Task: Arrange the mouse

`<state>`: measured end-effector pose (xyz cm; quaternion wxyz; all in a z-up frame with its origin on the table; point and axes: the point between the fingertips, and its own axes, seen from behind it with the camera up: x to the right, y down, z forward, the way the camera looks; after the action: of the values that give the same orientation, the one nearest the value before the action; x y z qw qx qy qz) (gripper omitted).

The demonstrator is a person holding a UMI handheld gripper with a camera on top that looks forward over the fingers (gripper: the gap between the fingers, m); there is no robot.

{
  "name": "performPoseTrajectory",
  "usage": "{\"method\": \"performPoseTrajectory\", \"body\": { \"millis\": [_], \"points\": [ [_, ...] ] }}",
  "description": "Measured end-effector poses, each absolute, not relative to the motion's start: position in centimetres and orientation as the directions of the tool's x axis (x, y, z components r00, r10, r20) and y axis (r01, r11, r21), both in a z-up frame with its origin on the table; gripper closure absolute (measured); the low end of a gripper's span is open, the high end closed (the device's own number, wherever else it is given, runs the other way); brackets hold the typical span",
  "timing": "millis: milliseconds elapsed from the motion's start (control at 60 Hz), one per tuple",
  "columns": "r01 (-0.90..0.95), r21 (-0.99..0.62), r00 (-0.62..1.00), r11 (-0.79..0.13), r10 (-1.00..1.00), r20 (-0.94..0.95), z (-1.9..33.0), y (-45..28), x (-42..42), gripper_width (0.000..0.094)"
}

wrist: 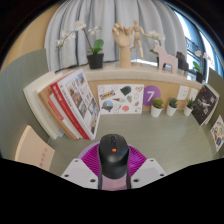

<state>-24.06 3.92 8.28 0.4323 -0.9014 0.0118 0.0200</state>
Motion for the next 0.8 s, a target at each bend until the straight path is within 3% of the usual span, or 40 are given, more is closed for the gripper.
{"method": "performPoseTrajectory", "body": {
  "millis": [233, 333, 483, 550, 567, 800],
  "points": [
    [-0.013, -0.684, 1.0, -0.729, -0.006, -0.012, -1.1, 2.6, -25.3, 0.0573],
    [0.03, -0.712, 0.999, -0.701, 0.005, 0.038, -1.3, 2.6, -25.1, 0.0548],
    [-0.002, -0.675, 1.0, -0.738, -0.009, 0.007, -1.4, 2.4, -25.4, 0.0382],
    [-0.03, -0.676, 1.0, -0.736, -0.026, -0.016, 0.0, 2.1, -25.1, 0.0097],
    [-0.03, -0.682, 1.0, -0.73, -0.025, -0.018, 0.7, 2.0, -24.9, 0.0074],
    [-0.015, -0.77, 1.0, -0.638, 0.005, -0.024, 12.9, -2.7, -21.5, 0.0074]
  ]
}}
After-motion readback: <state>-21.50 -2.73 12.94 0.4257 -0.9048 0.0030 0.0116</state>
